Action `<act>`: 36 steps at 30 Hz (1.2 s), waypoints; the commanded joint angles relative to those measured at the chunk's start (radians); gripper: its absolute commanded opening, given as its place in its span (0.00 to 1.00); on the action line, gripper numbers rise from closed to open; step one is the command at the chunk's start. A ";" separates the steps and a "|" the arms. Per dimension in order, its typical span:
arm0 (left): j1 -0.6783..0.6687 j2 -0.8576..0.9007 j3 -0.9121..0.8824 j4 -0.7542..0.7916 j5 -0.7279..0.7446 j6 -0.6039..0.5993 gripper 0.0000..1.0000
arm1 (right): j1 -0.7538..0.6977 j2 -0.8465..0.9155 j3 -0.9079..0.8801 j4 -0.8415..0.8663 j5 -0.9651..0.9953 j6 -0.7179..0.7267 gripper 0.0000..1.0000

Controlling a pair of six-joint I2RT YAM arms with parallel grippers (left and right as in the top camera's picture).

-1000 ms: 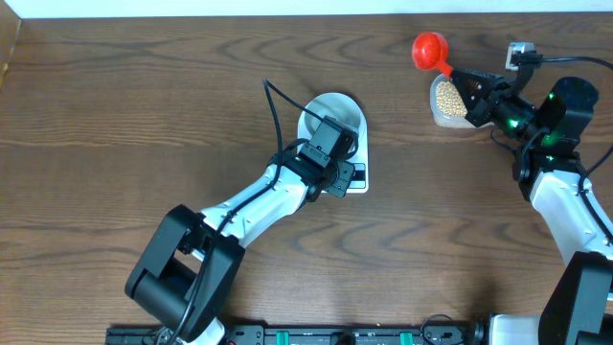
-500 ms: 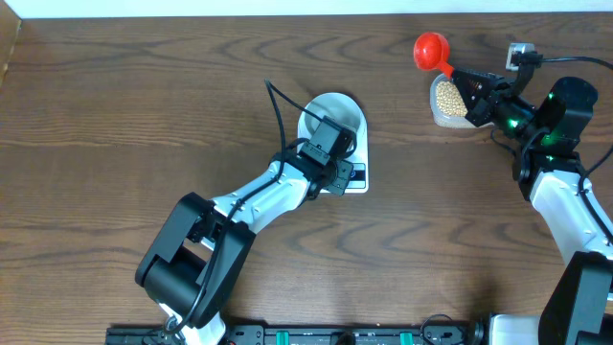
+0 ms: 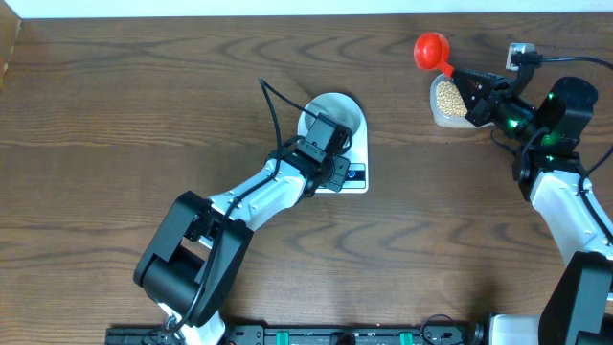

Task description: Scoop item into bowl and weigh 50g on scale

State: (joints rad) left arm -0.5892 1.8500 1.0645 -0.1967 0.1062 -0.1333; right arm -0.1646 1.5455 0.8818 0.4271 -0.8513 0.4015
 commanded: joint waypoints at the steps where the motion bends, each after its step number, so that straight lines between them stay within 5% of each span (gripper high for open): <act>1: 0.003 0.019 0.014 -0.003 0.017 0.010 0.07 | 0.000 -0.002 0.018 -0.001 0.008 0.005 0.01; 36: -0.031 0.019 0.014 -0.012 0.017 0.028 0.07 | 0.000 -0.002 0.018 -0.023 0.008 0.005 0.01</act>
State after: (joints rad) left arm -0.6220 1.8507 1.0649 -0.2092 0.1249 -0.1223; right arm -0.1646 1.5455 0.8818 0.4076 -0.8509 0.4015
